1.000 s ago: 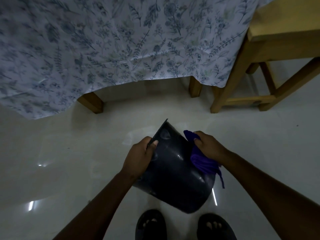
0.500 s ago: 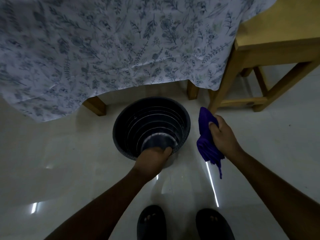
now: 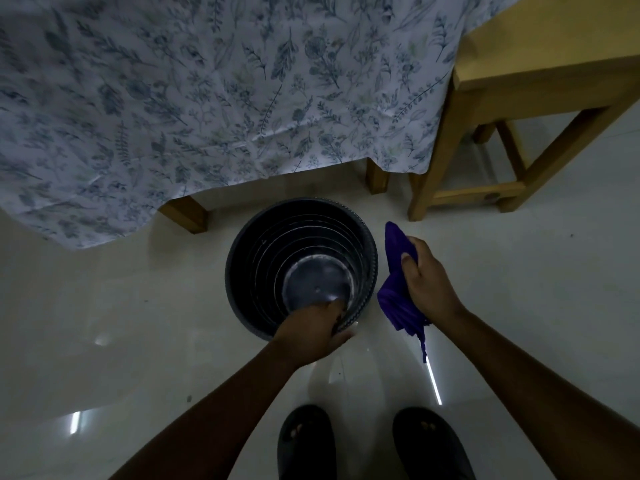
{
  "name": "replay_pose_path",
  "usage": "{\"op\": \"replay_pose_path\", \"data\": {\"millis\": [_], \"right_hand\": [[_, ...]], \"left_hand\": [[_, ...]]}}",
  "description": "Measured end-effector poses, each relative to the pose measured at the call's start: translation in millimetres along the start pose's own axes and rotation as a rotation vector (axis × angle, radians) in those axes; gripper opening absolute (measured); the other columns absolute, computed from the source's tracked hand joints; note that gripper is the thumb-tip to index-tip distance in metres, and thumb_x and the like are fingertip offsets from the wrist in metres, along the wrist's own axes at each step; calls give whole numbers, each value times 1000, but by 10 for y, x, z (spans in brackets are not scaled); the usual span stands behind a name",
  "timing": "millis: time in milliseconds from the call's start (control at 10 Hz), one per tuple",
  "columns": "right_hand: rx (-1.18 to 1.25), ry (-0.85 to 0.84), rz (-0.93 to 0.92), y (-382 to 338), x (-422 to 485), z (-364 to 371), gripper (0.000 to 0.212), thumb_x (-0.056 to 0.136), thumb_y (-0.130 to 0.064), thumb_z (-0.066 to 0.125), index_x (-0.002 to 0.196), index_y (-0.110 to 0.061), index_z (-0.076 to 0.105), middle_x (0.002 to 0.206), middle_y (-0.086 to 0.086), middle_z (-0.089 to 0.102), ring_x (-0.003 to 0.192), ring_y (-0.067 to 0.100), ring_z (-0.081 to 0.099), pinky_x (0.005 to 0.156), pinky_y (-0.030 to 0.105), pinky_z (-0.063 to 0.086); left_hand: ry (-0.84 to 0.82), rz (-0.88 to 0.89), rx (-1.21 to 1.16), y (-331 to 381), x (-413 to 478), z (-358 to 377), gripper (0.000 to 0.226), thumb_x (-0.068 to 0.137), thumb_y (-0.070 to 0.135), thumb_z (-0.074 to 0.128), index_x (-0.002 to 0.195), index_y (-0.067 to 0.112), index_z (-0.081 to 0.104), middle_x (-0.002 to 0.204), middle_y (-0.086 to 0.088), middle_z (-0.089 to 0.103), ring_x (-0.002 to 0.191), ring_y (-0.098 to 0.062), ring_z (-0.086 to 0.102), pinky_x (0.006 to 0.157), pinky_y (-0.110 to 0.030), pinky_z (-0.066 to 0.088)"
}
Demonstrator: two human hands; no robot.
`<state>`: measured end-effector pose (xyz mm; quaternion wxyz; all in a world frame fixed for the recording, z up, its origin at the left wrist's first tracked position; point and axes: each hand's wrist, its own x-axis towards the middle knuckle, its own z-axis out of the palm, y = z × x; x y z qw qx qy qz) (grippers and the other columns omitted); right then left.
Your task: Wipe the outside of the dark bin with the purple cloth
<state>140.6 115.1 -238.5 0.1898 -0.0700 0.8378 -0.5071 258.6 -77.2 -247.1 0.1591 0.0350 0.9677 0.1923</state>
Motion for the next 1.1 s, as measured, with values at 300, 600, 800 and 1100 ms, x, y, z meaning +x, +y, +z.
{"op": "replay_pose_path", "data": {"millis": [300,600,800,1100], "right_hand": [[151,464,-184,-675,268,-867,44,103,-20,35,146,-14,31,136,3,49,119,12,50,94,20,44],[-136,760,-385,-1131,1195,-1873,55,99,-16,42,150,-14,22,152,10,36,137,25,38,106,34,37],[-675,488,-202,-1349,1772,-2099,55,99,-24,42,150,-13,24,157,12,27,146,35,18,114,49,23],[-623,299,-277,-1944,1331,-2469,57,91,-27,57,141,-4,42,146,14,46,136,31,41,104,46,39]], "left_hand": [[274,72,-28,359,724,-1059,44,90,42,53,130,23,49,123,-1,64,112,-20,59,94,-31,47],[493,232,-79,895,1782,-1926,39,90,36,59,124,17,55,115,-2,67,102,-16,62,85,-26,49],[448,253,-92,1178,2078,-2373,38,93,30,56,128,14,54,119,-5,65,108,-16,60,91,-26,46],[400,149,-95,1444,1742,-3308,48,92,31,58,134,10,51,127,-8,61,116,-20,58,99,-21,37]]}}
